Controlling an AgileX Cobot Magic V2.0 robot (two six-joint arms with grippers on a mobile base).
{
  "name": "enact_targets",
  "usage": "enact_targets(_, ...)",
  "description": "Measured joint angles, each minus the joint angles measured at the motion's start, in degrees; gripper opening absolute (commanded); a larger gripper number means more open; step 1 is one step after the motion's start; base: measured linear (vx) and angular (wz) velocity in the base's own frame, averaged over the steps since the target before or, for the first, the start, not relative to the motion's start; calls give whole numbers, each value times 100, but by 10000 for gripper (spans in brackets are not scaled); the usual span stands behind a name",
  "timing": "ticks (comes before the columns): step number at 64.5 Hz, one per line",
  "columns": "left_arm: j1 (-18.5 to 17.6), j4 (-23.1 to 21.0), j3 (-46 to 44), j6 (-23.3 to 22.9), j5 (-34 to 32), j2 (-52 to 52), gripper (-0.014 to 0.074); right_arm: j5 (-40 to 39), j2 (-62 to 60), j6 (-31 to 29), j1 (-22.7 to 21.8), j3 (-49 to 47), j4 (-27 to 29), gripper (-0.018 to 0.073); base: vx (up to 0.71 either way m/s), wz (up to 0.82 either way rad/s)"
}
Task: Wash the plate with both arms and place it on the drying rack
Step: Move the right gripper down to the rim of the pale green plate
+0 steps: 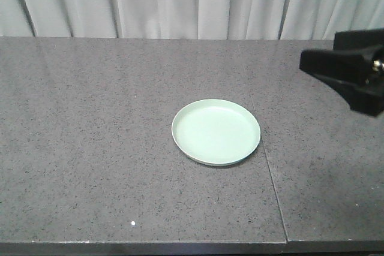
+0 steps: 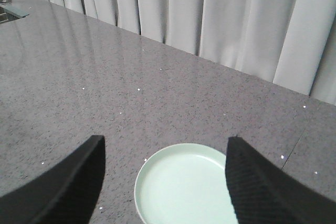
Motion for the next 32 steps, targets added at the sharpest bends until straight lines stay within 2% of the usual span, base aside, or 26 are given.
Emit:
enact_targets(10,0,0,0,0,0,0,-6,97,1152,50,24,-950,-237,480,0,0)
enact_targets(15,0,0,0,0,0,0,-6,78,1746,251,182,-1380,-546,480,0,0)
enact_targets(20,0,0,0,0,0,0,-6,47,2282,552,534,-1761,-1138,480,0,0)
enact_targets(24,0,0,0,0,0,0,-6,-39,2706,986,859,-2048,-1684,480,0,0)
enact_targets(32,0,0,0,0,0,0,-6,-191,3495,2318,1304,-2541,-2823,480,0,0)
